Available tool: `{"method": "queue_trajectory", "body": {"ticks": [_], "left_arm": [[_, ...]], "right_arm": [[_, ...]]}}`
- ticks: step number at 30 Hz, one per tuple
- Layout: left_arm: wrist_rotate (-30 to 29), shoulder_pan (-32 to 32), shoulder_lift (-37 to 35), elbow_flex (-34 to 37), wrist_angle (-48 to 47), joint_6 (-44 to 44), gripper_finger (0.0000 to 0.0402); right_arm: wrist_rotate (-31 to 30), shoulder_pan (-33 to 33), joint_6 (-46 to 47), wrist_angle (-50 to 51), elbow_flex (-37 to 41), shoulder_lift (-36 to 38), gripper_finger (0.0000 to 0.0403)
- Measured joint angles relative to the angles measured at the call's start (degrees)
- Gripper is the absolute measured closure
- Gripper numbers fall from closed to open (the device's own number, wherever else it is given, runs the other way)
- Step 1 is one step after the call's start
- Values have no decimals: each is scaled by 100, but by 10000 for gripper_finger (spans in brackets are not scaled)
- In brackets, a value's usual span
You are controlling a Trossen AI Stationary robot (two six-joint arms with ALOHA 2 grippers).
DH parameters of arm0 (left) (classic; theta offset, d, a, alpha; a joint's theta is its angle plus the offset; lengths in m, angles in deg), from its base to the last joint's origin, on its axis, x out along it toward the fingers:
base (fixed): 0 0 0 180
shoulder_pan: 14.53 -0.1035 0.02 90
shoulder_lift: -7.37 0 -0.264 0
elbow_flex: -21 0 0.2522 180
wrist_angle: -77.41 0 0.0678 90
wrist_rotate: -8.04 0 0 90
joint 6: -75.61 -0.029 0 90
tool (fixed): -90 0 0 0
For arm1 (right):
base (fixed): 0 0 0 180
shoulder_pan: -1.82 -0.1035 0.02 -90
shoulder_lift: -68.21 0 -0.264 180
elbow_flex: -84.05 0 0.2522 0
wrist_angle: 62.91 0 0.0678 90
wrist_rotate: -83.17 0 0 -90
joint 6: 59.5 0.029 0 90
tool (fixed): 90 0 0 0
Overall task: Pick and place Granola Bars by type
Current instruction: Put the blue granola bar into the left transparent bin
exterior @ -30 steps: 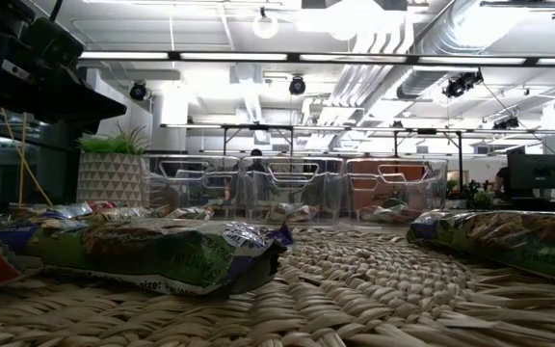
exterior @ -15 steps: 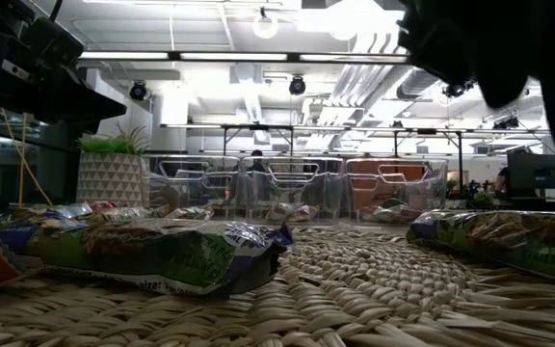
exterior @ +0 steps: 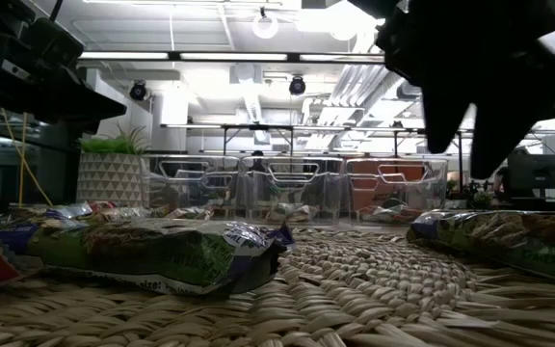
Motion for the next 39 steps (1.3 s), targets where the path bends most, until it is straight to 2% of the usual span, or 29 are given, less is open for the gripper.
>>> {"method": "queue_trajectory", "body": {"ticks": [7, 11, 22, 34, 39], "left_arm": [[2, 1, 1, 2, 0, 2, 400], [1, 0, 0, 0, 0, 1, 400], [2, 0, 1, 0, 0, 1, 400], [2, 1, 1, 0, 0, 0, 400], [1, 1, 1, 1, 0, 1, 400]], "right_arm": [[-36, 166, -254, 29, 0, 0, 189], [-36, 211, -258, 38, 0, 0, 170], [482, 209, -432, -331, 0, -681, 166], [171, 209, -320, -467, -8, -823, 167], [220, 211, -233, -478, -29, -968, 167]]}}
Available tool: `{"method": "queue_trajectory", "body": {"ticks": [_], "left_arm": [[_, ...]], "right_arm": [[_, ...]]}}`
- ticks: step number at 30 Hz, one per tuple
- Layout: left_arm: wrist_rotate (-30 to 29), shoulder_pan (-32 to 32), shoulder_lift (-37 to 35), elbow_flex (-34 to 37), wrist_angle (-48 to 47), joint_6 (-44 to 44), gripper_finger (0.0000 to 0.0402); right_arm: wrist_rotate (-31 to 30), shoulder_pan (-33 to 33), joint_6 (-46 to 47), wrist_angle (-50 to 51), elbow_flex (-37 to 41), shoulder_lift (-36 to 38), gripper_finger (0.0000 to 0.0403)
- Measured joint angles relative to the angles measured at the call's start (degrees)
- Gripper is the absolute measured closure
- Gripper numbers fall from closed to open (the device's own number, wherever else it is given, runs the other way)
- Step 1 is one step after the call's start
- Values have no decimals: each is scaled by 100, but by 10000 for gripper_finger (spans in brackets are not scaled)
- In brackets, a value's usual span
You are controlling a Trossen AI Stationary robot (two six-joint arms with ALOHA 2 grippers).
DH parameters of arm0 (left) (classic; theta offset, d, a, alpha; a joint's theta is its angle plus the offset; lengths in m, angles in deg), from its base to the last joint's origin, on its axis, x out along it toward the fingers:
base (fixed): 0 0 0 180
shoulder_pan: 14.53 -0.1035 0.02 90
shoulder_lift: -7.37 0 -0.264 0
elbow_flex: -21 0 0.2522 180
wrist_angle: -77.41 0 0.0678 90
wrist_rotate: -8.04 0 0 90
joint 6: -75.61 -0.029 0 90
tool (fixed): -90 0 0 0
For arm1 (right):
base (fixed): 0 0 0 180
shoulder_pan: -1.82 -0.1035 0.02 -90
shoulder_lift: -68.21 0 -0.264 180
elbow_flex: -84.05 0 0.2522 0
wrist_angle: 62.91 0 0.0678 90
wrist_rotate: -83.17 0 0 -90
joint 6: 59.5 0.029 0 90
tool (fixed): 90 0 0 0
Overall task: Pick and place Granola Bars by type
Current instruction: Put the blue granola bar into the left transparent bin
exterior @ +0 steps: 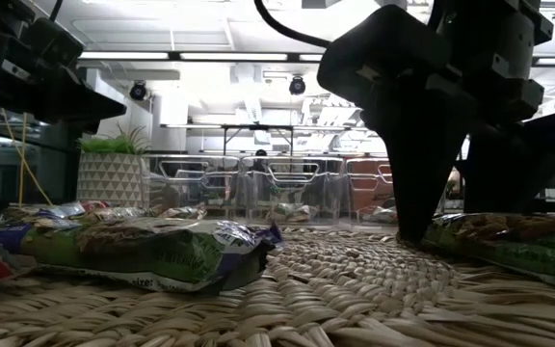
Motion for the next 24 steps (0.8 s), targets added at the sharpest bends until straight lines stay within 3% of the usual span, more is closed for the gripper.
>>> {"method": "queue_trajectory", "body": {"ticks": [15, 24], "left_arm": [[-1, 0, 0, -1, 0, 0, 400], [1, 0, 0, -1, 0, -1, 400]], "right_arm": [[-106, -4, 127, 22, 12, -96, 170], [-110, -4, 109, 108, 23, -97, 230]]}}
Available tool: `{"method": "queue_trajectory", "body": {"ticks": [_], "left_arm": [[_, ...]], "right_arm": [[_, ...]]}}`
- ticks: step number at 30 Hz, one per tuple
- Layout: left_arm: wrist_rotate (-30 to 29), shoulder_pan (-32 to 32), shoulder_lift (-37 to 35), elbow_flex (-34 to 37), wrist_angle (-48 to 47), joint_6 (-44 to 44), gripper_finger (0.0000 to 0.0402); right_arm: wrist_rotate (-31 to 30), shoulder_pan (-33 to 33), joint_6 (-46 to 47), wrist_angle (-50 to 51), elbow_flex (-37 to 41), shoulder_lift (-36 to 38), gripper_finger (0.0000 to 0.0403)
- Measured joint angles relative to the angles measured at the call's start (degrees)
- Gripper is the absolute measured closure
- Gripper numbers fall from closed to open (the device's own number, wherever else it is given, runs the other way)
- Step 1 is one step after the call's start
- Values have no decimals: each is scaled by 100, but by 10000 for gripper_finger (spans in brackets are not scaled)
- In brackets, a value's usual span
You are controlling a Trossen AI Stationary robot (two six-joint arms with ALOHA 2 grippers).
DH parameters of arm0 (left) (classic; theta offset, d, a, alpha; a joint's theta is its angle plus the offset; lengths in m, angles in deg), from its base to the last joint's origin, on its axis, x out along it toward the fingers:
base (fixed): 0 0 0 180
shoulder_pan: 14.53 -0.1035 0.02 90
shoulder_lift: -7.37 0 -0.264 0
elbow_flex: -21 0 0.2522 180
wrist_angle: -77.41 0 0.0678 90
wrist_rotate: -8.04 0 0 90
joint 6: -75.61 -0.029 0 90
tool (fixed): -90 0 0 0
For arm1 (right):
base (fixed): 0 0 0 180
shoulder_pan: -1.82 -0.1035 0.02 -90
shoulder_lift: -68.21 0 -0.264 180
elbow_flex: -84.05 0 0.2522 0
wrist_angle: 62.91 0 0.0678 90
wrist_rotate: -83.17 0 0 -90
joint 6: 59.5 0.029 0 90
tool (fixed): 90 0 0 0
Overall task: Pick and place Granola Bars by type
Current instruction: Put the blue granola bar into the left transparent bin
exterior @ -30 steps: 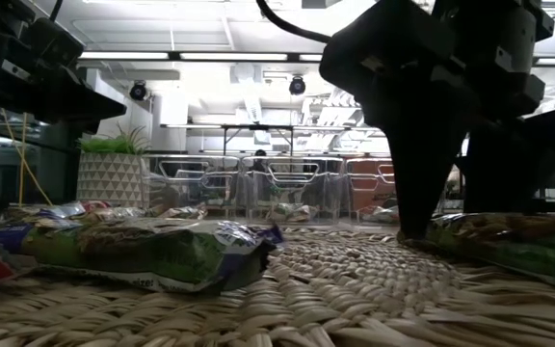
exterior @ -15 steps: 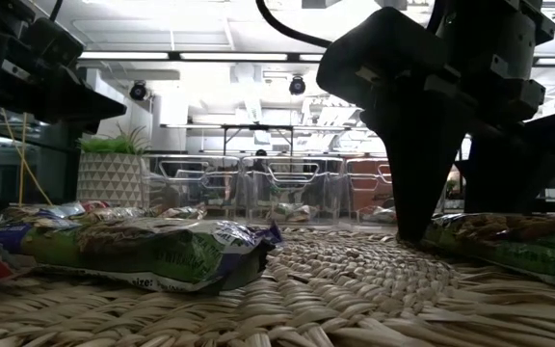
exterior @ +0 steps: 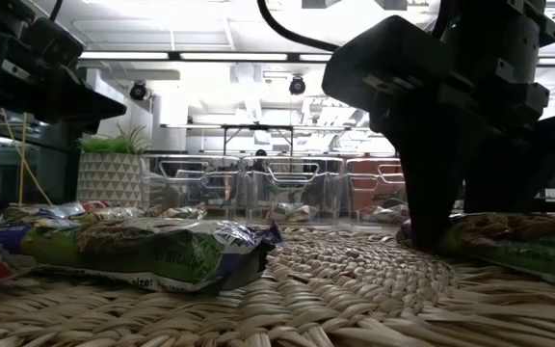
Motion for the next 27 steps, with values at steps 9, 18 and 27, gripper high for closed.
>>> {"method": "queue_trajectory", "body": {"ticks": [9, 18, 27], "left_arm": [[-1, 0, 0, 1, 0, 2, 400], [-1, -2, 1, 1, 0, 0, 400], [-1, 0, 0, 0, 0, 2, 400]], "right_arm": [[7, 0, -93, 48, 6, 0, 276], [33, 0, -96, 56, 11, 0, 310], [-39, -1, -98, 145, 24, 214, 332]]}}
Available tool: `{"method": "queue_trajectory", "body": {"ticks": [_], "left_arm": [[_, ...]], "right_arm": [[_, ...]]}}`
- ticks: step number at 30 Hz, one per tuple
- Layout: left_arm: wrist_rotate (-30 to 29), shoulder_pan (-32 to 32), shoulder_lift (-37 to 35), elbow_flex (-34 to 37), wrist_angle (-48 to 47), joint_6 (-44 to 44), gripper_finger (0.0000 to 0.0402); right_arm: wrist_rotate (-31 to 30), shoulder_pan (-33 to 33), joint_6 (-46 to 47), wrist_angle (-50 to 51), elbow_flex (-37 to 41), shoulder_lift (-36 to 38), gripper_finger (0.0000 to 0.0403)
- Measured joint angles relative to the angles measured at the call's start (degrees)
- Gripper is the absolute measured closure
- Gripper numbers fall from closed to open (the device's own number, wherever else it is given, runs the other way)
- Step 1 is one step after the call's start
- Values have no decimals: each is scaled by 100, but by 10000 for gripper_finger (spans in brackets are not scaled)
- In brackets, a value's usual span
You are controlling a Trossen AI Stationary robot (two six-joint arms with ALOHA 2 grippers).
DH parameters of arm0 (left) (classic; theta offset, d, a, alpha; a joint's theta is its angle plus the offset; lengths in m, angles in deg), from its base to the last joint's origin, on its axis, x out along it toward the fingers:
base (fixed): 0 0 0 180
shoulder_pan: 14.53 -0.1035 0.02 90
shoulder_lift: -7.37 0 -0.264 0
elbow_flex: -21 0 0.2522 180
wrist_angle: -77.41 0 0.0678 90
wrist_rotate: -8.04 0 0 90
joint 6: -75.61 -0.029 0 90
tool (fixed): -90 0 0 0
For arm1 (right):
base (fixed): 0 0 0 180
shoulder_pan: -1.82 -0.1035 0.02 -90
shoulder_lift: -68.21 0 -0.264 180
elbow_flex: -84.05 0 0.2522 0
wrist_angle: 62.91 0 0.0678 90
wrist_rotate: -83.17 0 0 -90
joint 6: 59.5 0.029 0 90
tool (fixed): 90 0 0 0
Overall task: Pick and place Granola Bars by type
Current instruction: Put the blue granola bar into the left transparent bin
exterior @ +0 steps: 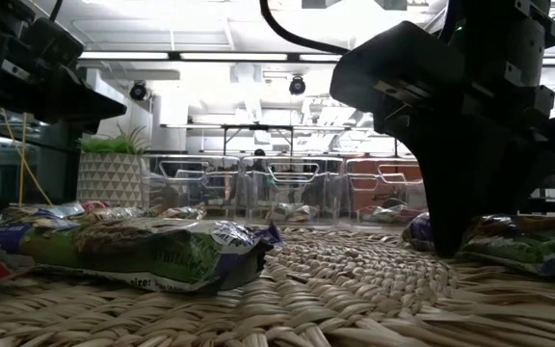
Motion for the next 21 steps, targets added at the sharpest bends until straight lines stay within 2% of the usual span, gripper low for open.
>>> {"method": "queue_trajectory", "body": {"ticks": [4, 12, 21], "left_arm": [[0, -2, 1, 1, 0, -1, 400], [1, 0, -1, 0, 0, 0, 400], [-1, -2, -1, 1, 0, -1, 400]], "right_arm": [[-240, 7, -37, 26, 7, 184, 333], [-223, 3, -71, -23, 1, 364, 349], [-131, 7, -403, -996, -6, 445, 361]]}}
